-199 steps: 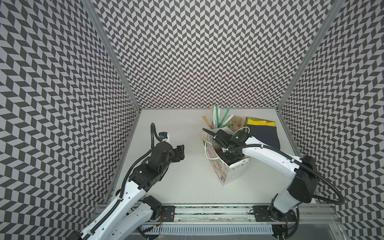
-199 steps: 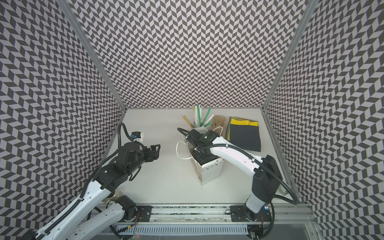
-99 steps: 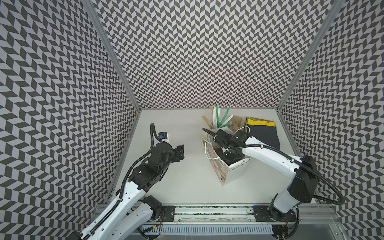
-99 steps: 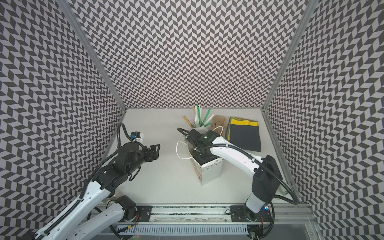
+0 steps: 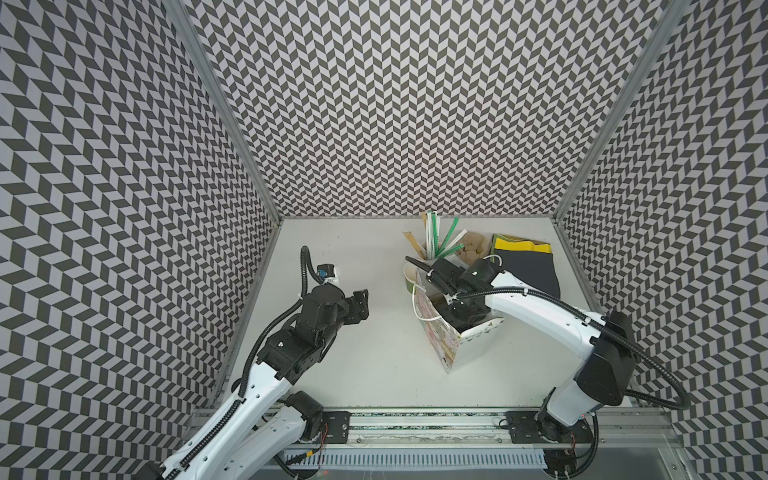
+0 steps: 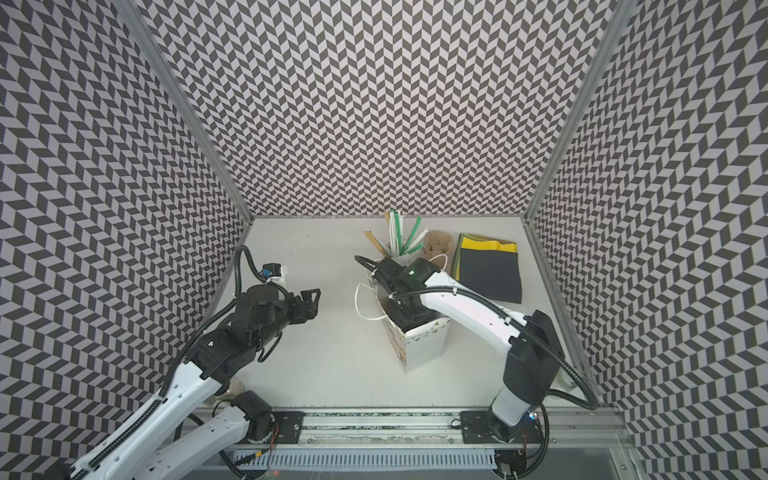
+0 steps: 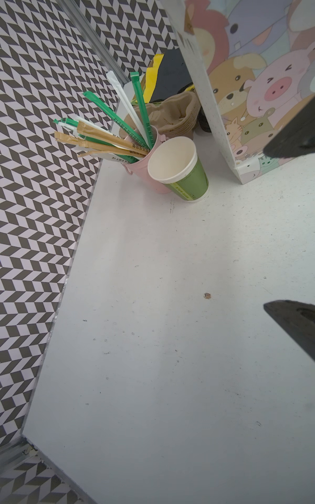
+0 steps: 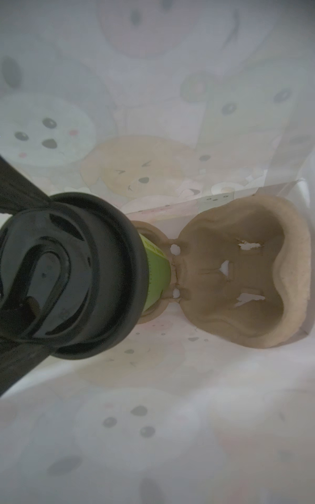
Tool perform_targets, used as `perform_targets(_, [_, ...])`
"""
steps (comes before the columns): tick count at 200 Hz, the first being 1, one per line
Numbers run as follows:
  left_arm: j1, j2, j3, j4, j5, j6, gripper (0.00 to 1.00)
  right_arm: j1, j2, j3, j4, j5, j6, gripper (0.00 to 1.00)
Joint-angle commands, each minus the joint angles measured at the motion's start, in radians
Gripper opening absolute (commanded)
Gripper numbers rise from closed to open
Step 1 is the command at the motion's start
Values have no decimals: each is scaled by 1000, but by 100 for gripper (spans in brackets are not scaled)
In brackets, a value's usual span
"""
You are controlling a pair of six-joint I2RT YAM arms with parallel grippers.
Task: Pack the takeout coffee
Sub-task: 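Open the right gripper and lift it up out of the bag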
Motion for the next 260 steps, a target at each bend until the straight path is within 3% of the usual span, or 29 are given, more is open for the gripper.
perform_targets(1, [-6,5,-5,1,-15,6,82,-3,-38,43,-25,32,-7,67])
perform_targets(40, [-6,10,-4,1,-15,7,82,-4,-44,91,-24,48,-7,82])
perform_targets(110, [-7,20,-5,1,-15,8,83,-24,-62,228,-24,77,-7,95])
perform_targets(162, [-6,30,-5,2,-12,10,83,-49,-83,323,-24,75,-10,99])
perform_targets(208, [-5,39,-7,11,-8,11,83,-51,-84,588,-22,49,-15,100])
perform_targets(231, [37,58,-10,56,78,29,84,-51,-84,730,-12,48,-21,99])
perform_targets(260, [88,114,35,144,220,33,85,-52,-98,683,64,78,-45,96])
